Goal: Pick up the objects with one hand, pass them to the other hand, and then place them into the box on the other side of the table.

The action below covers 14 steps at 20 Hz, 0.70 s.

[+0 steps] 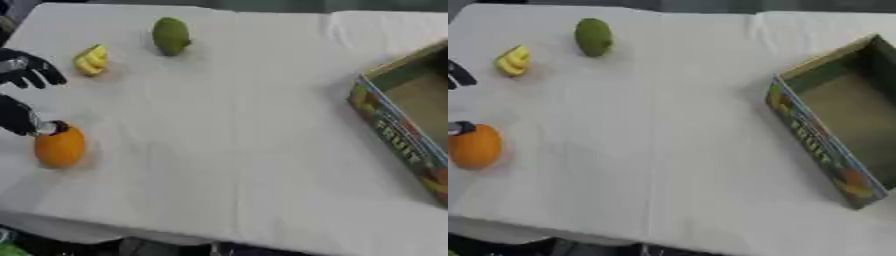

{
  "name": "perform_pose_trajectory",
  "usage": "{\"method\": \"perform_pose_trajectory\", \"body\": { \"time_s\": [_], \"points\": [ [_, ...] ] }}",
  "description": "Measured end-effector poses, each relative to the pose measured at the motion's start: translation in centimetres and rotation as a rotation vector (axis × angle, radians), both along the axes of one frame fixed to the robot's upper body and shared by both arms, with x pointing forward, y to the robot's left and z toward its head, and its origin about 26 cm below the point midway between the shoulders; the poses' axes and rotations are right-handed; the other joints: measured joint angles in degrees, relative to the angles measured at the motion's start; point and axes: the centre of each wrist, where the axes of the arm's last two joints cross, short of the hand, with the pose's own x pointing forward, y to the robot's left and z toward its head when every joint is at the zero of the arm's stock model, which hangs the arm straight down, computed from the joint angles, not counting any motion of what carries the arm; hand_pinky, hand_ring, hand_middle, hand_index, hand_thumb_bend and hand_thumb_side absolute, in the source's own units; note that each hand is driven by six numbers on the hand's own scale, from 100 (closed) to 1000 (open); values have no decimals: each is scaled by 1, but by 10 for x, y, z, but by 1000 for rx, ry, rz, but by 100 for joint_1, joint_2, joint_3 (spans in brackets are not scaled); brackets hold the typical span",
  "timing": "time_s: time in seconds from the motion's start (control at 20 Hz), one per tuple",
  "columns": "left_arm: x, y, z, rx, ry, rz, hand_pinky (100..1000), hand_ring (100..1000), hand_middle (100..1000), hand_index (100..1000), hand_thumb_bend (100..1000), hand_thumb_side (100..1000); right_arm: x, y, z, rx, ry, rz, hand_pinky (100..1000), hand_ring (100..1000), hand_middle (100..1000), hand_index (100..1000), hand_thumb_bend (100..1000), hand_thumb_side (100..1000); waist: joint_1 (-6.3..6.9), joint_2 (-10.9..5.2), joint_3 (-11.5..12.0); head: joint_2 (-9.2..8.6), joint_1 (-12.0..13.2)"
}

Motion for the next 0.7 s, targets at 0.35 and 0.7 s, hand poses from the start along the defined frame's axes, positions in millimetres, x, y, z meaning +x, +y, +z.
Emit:
{"method": "perform_pose_trajectory", "body": {
  "time_s": [0.35,0.7],
  "points": [
    [-2,9,-6,-8,51,28,868,831,788,843,471,210,-1,-1,-1,-4,9,-10,768,514,650,681,100,691,1,0,32,0,-50],
    [0,19,-12,-22,104,51,877,857,798,865,547,255,-2,-1,-2,-7,18,-18,768,514,650,679,100,691,9,0,43,0,-73]
  ]
}}
